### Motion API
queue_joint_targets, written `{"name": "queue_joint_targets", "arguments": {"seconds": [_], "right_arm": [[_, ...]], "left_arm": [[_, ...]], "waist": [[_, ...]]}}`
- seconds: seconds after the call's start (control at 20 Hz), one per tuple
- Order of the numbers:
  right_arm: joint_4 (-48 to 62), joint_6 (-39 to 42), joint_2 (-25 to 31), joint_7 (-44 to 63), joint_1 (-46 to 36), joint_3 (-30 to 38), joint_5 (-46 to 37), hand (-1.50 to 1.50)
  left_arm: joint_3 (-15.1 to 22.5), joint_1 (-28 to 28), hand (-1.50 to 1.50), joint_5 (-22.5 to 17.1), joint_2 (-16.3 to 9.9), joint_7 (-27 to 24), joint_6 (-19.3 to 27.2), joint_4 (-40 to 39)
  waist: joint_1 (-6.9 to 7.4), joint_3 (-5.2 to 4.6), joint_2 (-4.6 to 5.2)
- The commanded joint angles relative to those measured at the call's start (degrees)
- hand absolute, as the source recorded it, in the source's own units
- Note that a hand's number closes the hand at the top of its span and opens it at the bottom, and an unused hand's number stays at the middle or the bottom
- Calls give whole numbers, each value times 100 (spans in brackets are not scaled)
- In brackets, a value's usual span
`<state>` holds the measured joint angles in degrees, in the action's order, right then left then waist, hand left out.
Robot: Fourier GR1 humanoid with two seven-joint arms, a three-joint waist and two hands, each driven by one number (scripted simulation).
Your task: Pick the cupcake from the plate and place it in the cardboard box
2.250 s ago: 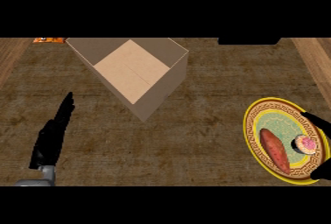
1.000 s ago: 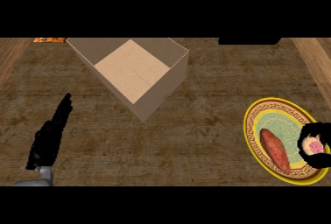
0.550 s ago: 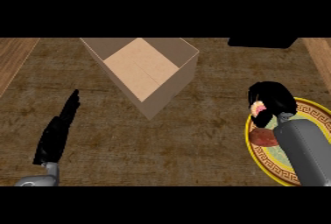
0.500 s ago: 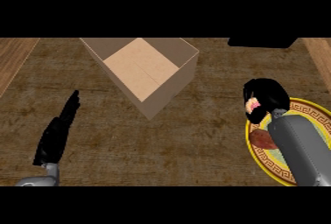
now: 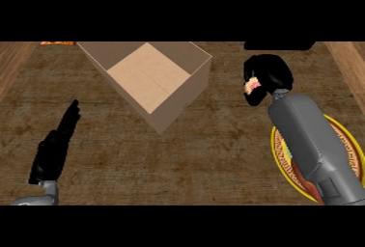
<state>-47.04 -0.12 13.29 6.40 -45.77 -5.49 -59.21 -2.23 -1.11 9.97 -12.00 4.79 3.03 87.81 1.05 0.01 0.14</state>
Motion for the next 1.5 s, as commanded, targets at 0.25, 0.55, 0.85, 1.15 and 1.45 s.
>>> {"name": "queue_joint_targets", "arguments": {"seconds": [0.25, 0.55, 0.85, 1.15, 1.45], "right_arm": [[-602, -188, -592, -1354, -379, 794, 1459, 150], [-995, 464, -887, -1061, -1103, 774, 1812, 150], [-22, -150, -1316, -597, -1904, 677, 1693, 150], [1488, -837, -1326, -424, -2901, 418, 1938, 150], [2562, -791, -1329, -430, -3538, 291, 2270, 150]], "left_arm": [[27, -18, 0, 82, 106, 33, 111, 83], [-80, -142, 0, 109, 13, 184, 43, -12], [-23, 70, 0, 106, 151, -104, -8, -40], [148, -114, 0, 240, 325, -131, 69, -193], [183, -473, 0, 231, 229, 204, -95, -91]], "waist": [[-41, 5, -5], [-83, -2, -15], [-2, -4, 8], [206, -9, 78], [397, -12, 144]]}}
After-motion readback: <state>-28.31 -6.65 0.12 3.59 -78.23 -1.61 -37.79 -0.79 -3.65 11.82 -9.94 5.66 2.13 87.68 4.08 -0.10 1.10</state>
